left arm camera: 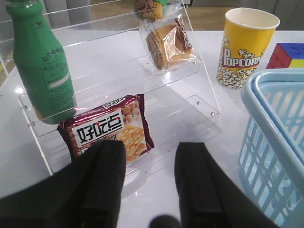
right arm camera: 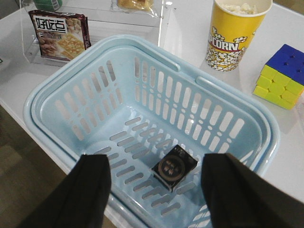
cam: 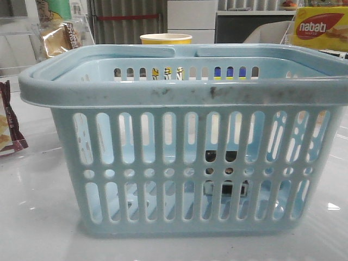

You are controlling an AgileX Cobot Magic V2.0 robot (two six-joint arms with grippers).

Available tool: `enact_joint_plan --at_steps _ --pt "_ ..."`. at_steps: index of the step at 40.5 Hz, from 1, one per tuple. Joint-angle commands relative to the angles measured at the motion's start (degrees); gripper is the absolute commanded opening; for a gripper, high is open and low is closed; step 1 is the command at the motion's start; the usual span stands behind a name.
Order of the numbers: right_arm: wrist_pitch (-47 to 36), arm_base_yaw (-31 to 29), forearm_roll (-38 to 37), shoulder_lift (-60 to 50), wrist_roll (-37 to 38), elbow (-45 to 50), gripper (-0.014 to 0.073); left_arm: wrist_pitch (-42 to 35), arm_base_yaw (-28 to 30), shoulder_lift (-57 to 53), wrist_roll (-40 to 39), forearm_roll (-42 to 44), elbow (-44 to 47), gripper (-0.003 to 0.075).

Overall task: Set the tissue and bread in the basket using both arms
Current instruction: 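Lower the tissue pack into the basket and open the right gripper, then reach the left gripper to the packaged bread bun on the stand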

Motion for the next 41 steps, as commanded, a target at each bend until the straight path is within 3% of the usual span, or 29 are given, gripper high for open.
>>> enact_joint_plan --at_steps 1,12,32,34,41 --pt "-3.6 0.1 1.3 -6.1 -0.8 2.6 0.0521 -4.6 -0.4 0.7 -0.3 -0.8 -1.8 0.0327" --pt "-5.1 0.1 1.3 -16.7 -0.8 11.9 0.0521 -6.2 -0.4 0.7 -0.3 -0.8 -1.8 0.0327" --pt "-5.1 0.1 1.3 -16.8 -0.8 12.6 0.0521 -9.5 -0.4 1.1 -0.3 -2.4 -1.8 0.0336" --pt "-5.1 0.1 1.3 -16.8 -0.8 12.6 0.0521 -9.8 -0.4 2.1 -0.3 -2.4 -1.9 0.0367" --pt "-5.1 0.1 1.3 -16.8 -0.8 12.6 0.0521 -10.0 -0.4 10.6 -0.2 -2.4 -6.1 0.0624"
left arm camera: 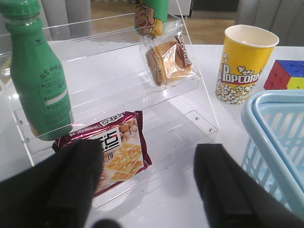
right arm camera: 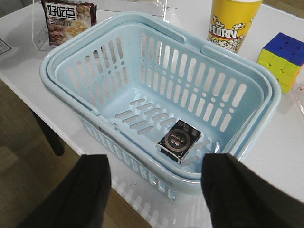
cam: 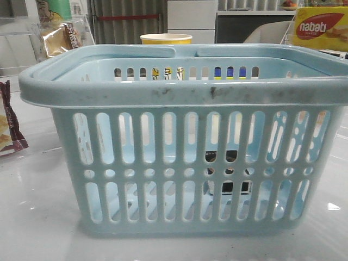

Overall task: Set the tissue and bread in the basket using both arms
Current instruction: 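Reach the left gripper to the packaged bread bun on the stand, then grasp the packaged bread bun with the left gripper and lift it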

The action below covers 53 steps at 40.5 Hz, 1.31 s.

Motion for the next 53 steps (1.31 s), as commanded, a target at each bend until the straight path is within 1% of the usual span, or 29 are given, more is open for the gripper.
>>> enact_joint_plan --at_steps 1,4,11,16,24,32,36,40,49,53 --pt "-4.6 0.1 1.3 0.2 -0.5 -1.5 0.0521 -4.9 -0.4 5.9 -0.2 -1.0 -5.4 0.0638" --pt "-4.6 0.1 1.3 0.2 -0.5 -1.5 0.0521 -4.4 -0.8 11.3 -0.2 -1.0 -8.6 0.0635" --pt "-4.6 0.1 1.3 0.2 -0.5 -1.5 0.0521 -6.0 -5.2 25.2 -0.1 -0.8 -18.5 0.0635" --pt "-4.6 0.1 1.3 0.2 -0.5 -1.5 0.0521 -6.2 -6.6 35.2 -0.1 -0.8 -25.9 0.0635" --pt "-4.6 0.1 1.3 0.2 -0.5 -1.5 0.0521 -5.6 -6.5 52.5 -0.1 -0.7 -38.0 0.0636" --pt "-4.6 0.1 1.3 0.2 -0.5 -1.5 0.0521 -4.1 -6.5 66.2 -0.1 1.1 -50.1 0.0635" --pt "-4.6 0.1 1.3 0.2 -0.5 -1.5 0.0521 -3.8 -6.5 69.3 -0.1 4.3 -53.2 0.0635" --pt "-4.6 0.1 1.3 0.2 -0.5 -1.5 0.0521 -4.4 -6.4 70.6 -0.1 8.4 -53.9 0.0636" --pt "-4.6 0.1 1.3 0.2 -0.5 -1.5 0.0521 -6.5 -5.5 72.0 -0.4 8.6 -53.9 0.0635" --pt "-4.6 0.1 1.3 0.2 -0.5 -1.5 0.0521 -8.0 -5.4 73.2 -0.5 7.4 -53.9 0.0635"
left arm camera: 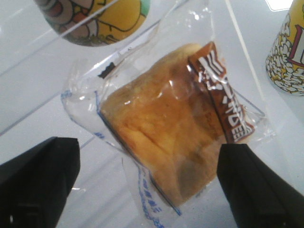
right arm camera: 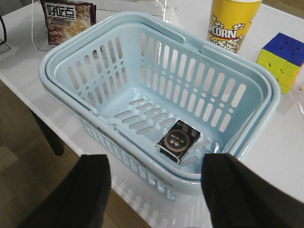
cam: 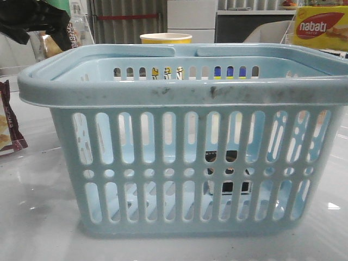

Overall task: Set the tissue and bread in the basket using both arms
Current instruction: 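Grasp the packaged bread bun with the left gripper and lift it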

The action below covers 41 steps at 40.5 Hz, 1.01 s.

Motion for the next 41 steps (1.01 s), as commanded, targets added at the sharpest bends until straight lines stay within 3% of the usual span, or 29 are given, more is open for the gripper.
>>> enact_joint_plan --at_steps 1,13,27,35,41 --pt "-4.6 0.1 1.3 0.2 -0.4 -1.5 0.0521 -5.4 0.2 -1.7 -0.5 -1.3 -2.1 0.0635" --pt "-4.6 0.1 1.3 0.2 -0.4 -1.5 0.0521 -7.1 0.2 -0.1 -0.5 -7.4 -2.1 0.0619" --pt "-4.6 0.1 1.3 0.2 -0.4 -1.5 0.0521 -7.4 0.2 -0.1 -0.5 -7.4 -2.1 0.0253" --pt "-4.6 0.1 1.3 0.2 -0.4 -1.5 0.0521 -6.1 0.2 -1.9 -0.5 -7.3 -2.1 0.0132" --pt "-4.6 0.1 1.3 0.2 -0.4 -1.5 0.0521 -5.2 0.2 -5.8 -0.5 -7.3 -2.1 0.0093"
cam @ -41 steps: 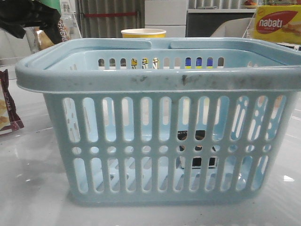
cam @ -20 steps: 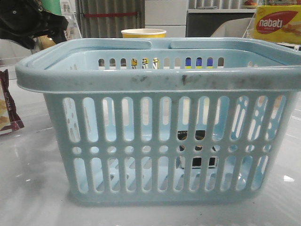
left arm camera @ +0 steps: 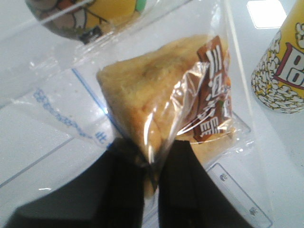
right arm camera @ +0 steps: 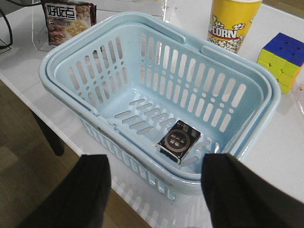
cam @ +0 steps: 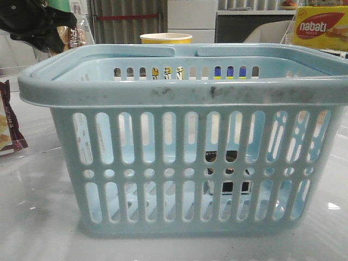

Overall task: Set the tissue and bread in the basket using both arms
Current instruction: 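Grasp the packaged bread bun with the left gripper and lift it, then carry the bread bun over the basket and release it inside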

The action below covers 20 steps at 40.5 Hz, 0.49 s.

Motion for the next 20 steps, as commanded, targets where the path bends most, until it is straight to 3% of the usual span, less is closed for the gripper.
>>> enact_joint_plan --at_steps 1,13,20 --pt "-4.6 0.1 1.3 0.2 -0.5 -1.5 0.0521 -3.6 0.2 -7.0 -0.4 -0.4 -1.9 0.0093" --pt "-4.6 0.1 1.3 0.2 -0.5 -1.5 0.0521 2.3 -0.6 -16.9 -0.4 -0.5 -1.9 0.0093" --pt "-4.6 0.1 1.3 0.2 -0.5 -1.5 0.0521 8.8 -6.2 -23.0 2.8 -0.6 -1.9 0.0093"
